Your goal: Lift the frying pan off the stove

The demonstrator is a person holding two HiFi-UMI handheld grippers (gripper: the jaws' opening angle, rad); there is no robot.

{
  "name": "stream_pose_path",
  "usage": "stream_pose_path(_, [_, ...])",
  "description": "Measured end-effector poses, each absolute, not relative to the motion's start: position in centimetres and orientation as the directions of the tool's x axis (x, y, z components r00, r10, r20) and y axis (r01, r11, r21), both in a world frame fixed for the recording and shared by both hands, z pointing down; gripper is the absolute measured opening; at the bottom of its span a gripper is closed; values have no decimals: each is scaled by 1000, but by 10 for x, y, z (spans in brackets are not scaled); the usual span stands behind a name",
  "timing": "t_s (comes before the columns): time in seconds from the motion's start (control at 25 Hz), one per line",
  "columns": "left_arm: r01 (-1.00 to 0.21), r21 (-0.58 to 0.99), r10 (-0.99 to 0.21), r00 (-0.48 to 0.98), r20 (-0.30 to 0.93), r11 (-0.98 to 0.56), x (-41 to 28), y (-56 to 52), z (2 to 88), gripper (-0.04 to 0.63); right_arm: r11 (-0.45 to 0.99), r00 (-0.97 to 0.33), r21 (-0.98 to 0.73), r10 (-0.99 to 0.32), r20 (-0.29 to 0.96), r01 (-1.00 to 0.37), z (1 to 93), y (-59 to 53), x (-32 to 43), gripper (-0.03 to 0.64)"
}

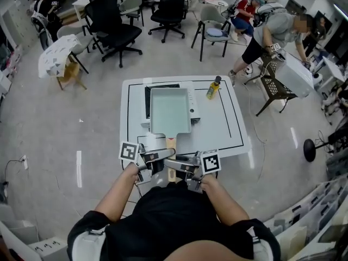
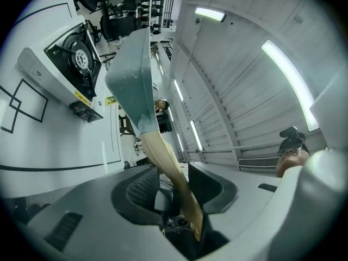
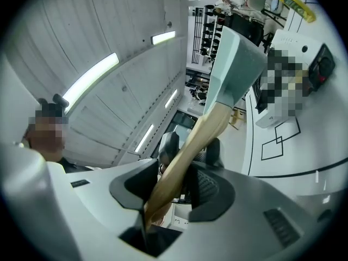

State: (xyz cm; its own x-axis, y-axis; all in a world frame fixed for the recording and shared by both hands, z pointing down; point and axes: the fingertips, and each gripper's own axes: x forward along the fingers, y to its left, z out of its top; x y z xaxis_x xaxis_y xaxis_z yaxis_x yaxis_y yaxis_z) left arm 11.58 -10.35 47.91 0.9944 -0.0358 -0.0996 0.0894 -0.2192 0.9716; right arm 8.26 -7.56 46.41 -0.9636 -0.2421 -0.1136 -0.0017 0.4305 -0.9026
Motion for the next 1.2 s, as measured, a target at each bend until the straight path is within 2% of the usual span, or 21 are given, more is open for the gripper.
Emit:
stream_pose_path(0.24, [97, 968, -17, 994, -104, -230, 131, -70, 476, 167, 416, -955, -909, -266, -132, 10, 461, -41, 97, 178])
stream_pose_path(0.44, [87, 968, -8, 996, -91, -236, 144, -31, 471, 167, 465, -955, -885, -260, -146, 9, 452, -3, 109, 178])
stream_pose_path(0.68, [76, 971, -12, 997, -81, -227, 151, 28, 469, 167, 434, -951, -901, -269, -152, 22, 451, 57, 118, 181])
stream_pose_path(1.2, [67, 976, -32, 997, -76, -208, 146, 124, 474, 169, 439, -953, -897, -252, -171, 46, 457, 153, 113, 184])
